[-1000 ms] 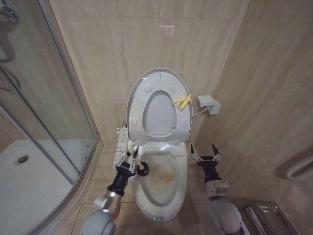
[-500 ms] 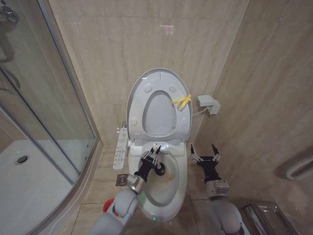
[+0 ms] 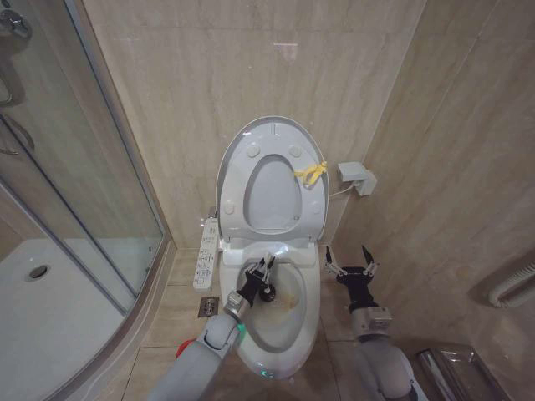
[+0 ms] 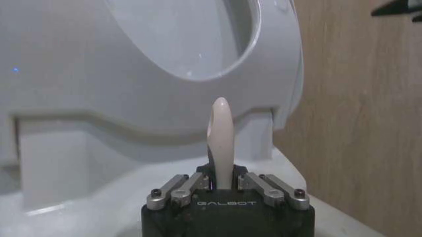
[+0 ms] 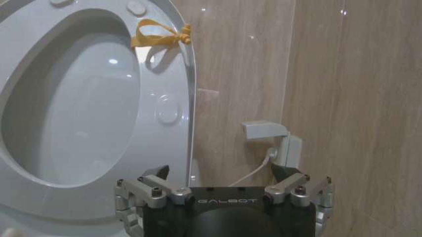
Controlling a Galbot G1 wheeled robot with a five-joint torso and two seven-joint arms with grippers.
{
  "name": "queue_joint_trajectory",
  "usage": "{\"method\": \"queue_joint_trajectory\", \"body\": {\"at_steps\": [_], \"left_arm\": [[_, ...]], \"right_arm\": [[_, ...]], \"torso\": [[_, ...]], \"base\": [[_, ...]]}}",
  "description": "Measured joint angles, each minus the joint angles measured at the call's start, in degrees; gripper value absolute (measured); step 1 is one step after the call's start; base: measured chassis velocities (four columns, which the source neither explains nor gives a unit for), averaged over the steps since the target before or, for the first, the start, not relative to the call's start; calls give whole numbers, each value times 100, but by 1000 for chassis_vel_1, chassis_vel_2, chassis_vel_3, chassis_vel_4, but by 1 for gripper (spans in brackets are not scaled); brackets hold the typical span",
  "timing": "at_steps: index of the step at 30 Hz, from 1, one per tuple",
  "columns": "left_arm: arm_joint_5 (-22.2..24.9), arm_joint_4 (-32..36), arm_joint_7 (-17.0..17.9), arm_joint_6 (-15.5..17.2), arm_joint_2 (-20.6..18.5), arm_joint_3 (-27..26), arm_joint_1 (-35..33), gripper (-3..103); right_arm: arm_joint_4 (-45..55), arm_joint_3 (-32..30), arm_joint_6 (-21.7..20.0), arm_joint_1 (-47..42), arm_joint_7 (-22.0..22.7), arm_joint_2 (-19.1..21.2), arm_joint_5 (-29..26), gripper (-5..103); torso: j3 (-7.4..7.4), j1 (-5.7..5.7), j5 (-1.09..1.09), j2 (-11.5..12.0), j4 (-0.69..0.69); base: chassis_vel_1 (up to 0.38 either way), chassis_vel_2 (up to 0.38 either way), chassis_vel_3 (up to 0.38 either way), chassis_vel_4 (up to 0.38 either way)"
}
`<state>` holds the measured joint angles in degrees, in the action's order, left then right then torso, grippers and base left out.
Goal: Open the toilet lid, clean the toilet bowl with a toilet brush, close the toilet lid, and flush.
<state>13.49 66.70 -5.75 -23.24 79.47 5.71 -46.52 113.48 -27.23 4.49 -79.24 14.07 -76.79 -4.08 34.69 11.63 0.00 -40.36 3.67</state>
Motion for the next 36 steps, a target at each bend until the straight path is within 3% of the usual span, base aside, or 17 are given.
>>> {"method": "queue_joint_trajectory", "body": {"at_steps": [8, 15, 19, 26, 36], "left_arm": [[-81, 132, -20, -88, 208, -73, -49, 19], [84, 887, 195, 289, 373, 388, -163, 19], [52, 786, 151, 211, 524, 440, -150, 19], [-187, -174, -184, -273, 612, 239, 9, 19], [-113, 184, -126, -193, 800, 306, 241, 19]], "right_arm": [[0, 0, 0, 0, 0, 0, 0, 100], [0, 0, 0, 0, 0, 0, 0, 100], [0, 0, 0, 0, 0, 0, 0, 100], [0, 0, 0, 0, 0, 0, 0, 100], [0, 0, 0, 0, 0, 0, 0, 100]], "torso": [[0, 0, 0, 0, 0], [-1, -1, 0, -1, 0], [-1, -1, 0, -1, 1], [-1, -1, 0, -1, -1], [0, -1, 0, -1, 3]], "base": [[0, 0, 0, 0], [0, 0, 0, 0], [0, 0, 0, 0], [0, 0, 0, 0], [0, 0, 0, 0]]}}
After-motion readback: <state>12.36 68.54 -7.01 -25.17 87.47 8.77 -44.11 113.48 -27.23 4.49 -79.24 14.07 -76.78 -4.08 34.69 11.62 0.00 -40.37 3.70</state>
